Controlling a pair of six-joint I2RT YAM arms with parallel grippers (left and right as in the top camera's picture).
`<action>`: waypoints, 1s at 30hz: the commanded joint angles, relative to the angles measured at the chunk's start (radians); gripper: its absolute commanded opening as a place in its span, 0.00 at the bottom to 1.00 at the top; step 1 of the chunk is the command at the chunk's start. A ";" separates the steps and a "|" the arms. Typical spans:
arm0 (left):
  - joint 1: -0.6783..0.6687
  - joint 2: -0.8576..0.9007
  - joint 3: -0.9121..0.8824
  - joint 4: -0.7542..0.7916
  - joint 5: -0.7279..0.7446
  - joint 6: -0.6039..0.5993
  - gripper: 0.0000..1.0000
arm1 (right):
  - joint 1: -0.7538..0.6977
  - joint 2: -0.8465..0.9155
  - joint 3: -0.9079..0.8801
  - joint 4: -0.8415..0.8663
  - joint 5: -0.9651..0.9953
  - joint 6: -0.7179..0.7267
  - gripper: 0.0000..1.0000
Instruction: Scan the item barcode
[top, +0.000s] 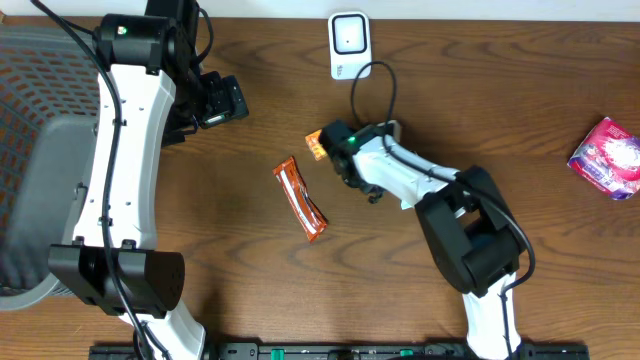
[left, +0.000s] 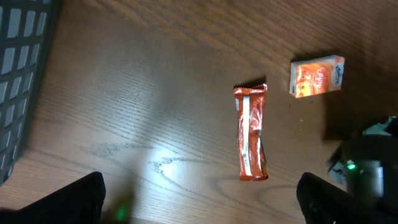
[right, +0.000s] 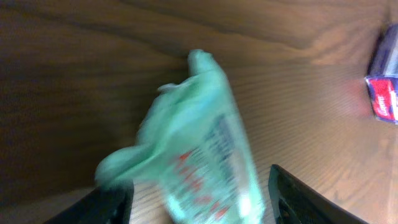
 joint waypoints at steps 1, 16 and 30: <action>0.003 0.008 0.002 -0.005 -0.006 -0.002 0.98 | 0.018 0.000 0.091 -0.048 -0.042 0.017 0.80; 0.003 0.008 0.002 -0.005 -0.006 -0.002 0.98 | -0.224 0.002 0.491 -0.390 -0.728 -0.546 0.87; 0.003 0.008 0.002 -0.005 -0.006 -0.002 0.98 | -0.364 0.002 0.186 -0.279 -0.766 -0.595 0.69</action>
